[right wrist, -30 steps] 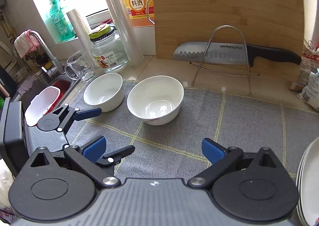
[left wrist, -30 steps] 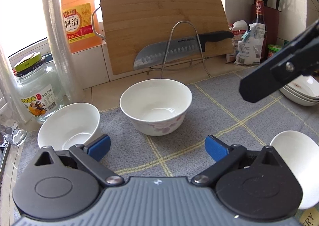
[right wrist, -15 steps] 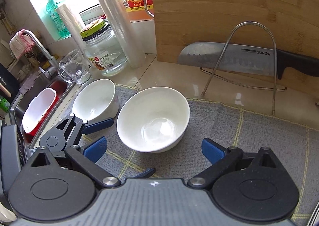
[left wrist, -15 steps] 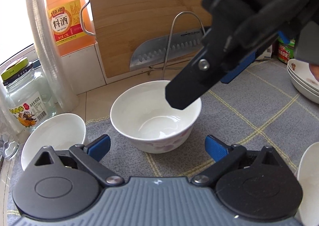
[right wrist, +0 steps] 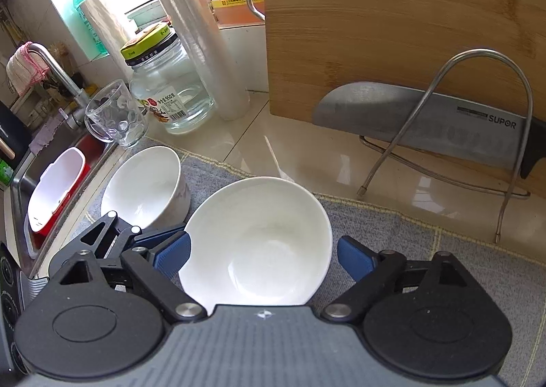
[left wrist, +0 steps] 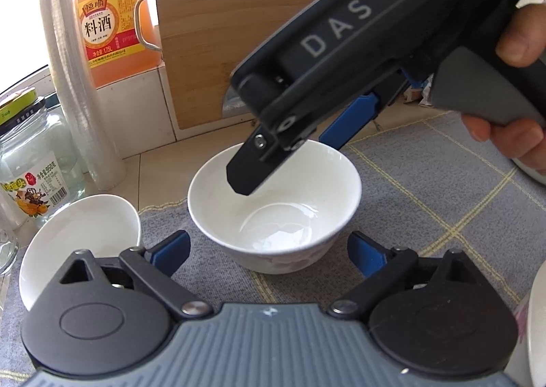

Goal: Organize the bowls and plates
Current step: 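Lift the white bowl with the right gripper toward the placed bowl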

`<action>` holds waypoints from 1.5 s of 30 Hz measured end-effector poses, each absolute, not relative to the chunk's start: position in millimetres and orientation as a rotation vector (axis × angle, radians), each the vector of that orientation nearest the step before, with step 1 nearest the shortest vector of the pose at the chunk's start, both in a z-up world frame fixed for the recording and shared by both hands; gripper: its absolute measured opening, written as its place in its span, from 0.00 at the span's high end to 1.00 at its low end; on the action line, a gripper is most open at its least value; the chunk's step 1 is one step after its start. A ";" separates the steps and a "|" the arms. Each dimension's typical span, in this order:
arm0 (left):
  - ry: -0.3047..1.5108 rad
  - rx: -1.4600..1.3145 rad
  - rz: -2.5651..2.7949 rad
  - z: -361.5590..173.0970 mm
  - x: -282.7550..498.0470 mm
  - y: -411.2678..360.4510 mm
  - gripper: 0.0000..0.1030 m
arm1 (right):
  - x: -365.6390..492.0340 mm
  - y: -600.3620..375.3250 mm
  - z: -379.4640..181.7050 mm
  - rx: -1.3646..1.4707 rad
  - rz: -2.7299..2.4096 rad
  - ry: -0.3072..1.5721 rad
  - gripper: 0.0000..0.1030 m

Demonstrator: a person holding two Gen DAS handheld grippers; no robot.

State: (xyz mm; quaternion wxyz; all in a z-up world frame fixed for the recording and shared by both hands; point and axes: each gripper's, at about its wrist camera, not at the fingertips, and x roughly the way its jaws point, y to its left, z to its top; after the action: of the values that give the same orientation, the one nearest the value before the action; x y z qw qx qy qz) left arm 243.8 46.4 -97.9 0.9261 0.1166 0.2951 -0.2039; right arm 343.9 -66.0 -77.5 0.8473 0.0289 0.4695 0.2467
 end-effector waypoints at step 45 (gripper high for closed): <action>0.654 0.288 -0.514 -76.1 224.8 48.5 0.15 | 322.5 -64.0 -74.2 0.070 0.518 1.019 0.20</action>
State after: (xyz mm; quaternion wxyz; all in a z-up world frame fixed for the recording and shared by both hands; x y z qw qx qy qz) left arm 224.8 48.5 -76.1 0.9048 0.1396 0.3164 -0.2486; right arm 322.5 -64.0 -74.2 0.8404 0.0333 0.4823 0.2449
